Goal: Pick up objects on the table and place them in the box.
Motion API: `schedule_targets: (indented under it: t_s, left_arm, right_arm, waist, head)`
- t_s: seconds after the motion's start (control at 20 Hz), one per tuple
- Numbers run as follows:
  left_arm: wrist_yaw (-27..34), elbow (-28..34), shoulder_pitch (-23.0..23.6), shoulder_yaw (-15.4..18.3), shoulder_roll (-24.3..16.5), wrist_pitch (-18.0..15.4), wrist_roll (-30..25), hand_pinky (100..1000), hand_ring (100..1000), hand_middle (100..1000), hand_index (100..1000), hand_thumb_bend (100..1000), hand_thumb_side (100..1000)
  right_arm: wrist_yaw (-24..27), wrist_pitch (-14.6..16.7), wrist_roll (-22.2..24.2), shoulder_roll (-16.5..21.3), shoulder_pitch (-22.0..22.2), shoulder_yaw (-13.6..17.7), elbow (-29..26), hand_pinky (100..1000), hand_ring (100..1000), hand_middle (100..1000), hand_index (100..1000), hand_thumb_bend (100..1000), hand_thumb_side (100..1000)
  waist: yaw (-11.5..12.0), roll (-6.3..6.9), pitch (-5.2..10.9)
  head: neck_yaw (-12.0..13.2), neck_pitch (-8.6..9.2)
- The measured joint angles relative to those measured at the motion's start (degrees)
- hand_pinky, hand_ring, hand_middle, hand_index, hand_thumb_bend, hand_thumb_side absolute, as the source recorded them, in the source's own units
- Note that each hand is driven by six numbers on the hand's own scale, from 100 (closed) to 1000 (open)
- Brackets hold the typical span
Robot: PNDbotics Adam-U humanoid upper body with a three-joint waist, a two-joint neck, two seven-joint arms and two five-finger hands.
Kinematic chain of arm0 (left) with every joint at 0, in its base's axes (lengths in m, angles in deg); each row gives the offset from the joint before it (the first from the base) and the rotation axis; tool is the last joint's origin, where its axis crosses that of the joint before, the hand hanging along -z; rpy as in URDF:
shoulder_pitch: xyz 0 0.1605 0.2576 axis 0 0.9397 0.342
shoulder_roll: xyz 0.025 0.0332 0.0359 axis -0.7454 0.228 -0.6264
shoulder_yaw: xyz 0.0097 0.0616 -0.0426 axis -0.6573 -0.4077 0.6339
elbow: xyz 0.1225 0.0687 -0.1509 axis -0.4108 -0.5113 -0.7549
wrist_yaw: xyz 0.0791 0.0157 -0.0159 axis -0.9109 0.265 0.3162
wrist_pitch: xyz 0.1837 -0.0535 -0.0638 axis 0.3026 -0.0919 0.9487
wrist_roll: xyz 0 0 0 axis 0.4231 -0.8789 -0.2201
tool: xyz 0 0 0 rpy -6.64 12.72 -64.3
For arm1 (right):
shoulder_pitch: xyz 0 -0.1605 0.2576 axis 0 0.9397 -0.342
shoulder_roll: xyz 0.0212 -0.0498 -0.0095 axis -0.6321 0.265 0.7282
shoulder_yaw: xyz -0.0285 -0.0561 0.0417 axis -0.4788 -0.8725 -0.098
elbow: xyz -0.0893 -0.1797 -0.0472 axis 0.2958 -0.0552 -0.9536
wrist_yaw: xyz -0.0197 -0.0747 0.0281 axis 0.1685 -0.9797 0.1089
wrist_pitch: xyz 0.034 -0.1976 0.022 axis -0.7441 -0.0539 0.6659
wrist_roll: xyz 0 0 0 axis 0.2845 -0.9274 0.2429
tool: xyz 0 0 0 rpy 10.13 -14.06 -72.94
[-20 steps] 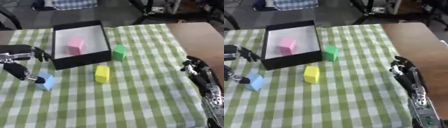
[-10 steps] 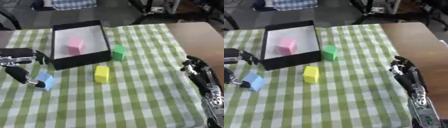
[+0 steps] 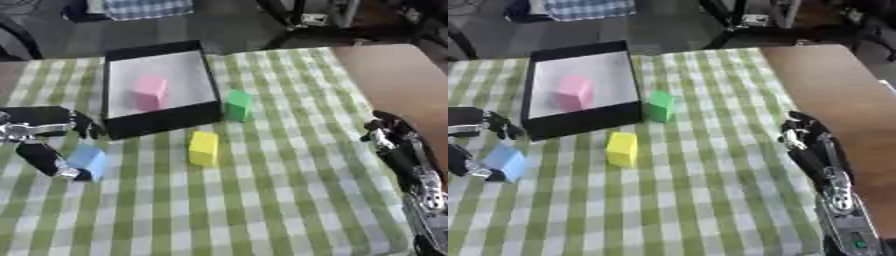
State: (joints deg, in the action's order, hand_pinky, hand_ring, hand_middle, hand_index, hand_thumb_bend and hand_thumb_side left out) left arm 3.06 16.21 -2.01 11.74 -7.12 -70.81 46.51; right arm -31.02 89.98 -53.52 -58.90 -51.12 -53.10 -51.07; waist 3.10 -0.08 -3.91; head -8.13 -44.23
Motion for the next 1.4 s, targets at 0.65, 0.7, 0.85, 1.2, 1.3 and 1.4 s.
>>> schedule_targets:
  t_s: [0.65,0.7,0.85,1.2,1.3,1.4]
  left_arm:
    - [-1.76,-2.05,0.00,-0.28,0.03,-1.37,1.37,685,562,539,772,263,282]
    - [-1.85,-2.08,-0.01,-0.29,0.06,-1.44,1.44,680,555,531,766,260,280]
    - [-1.71,-2.06,-0.05,-0.17,0.36,-1.42,1.42,627,470,436,678,198,233]
    - [0.75,3.87,-2.69,3.59,-0.44,0.23,-0.23,629,467,430,662,263,145]
    - [0.68,5.77,-4.95,5.20,-0.66,0.88,-0.88,634,470,434,666,286,121]
    - [0.26,6.40,-8.00,6.91,-0.40,1.63,-1.63,642,474,439,672,294,115]
  right_arm:
    - [0.00,-0.01,0.05,0.00,-0.13,-0.01,0.01,802,557,599,807,100,465]
    - [0.00,-0.01,0.05,0.00,-0.13,-0.01,0.01,802,557,599,807,100,465]
    - [0.00,-0.01,0.05,0.00,-0.13,-0.01,0.01,802,557,599,807,100,466]
    - [0.00,-0.01,0.05,0.00,-0.11,0.00,0.02,803,557,598,807,100,466]
    - [0.00,-0.01,0.05,0.00,-0.08,0.00,0.03,802,557,598,807,100,467]
    - [0.00,-0.01,0.05,0.00,0.07,0.00,0.04,802,557,598,807,100,467]
  waist:
    - [-0.08,0.00,0.00]
    - [-0.10,0.00,0.00]
    - [-0.10,0.00,0.00]
    - [0.03,0.00,0.02]
    - [0.07,0.00,0.22]
    - [0.12,0.00,0.30]
  head:
    - [-0.01,0.00]
    - [-0.01,0.00]
    - [-0.01,0.00]
    - [-0.07,0.00]
    - [-0.09,0.00]
    - [-0.09,0.00]
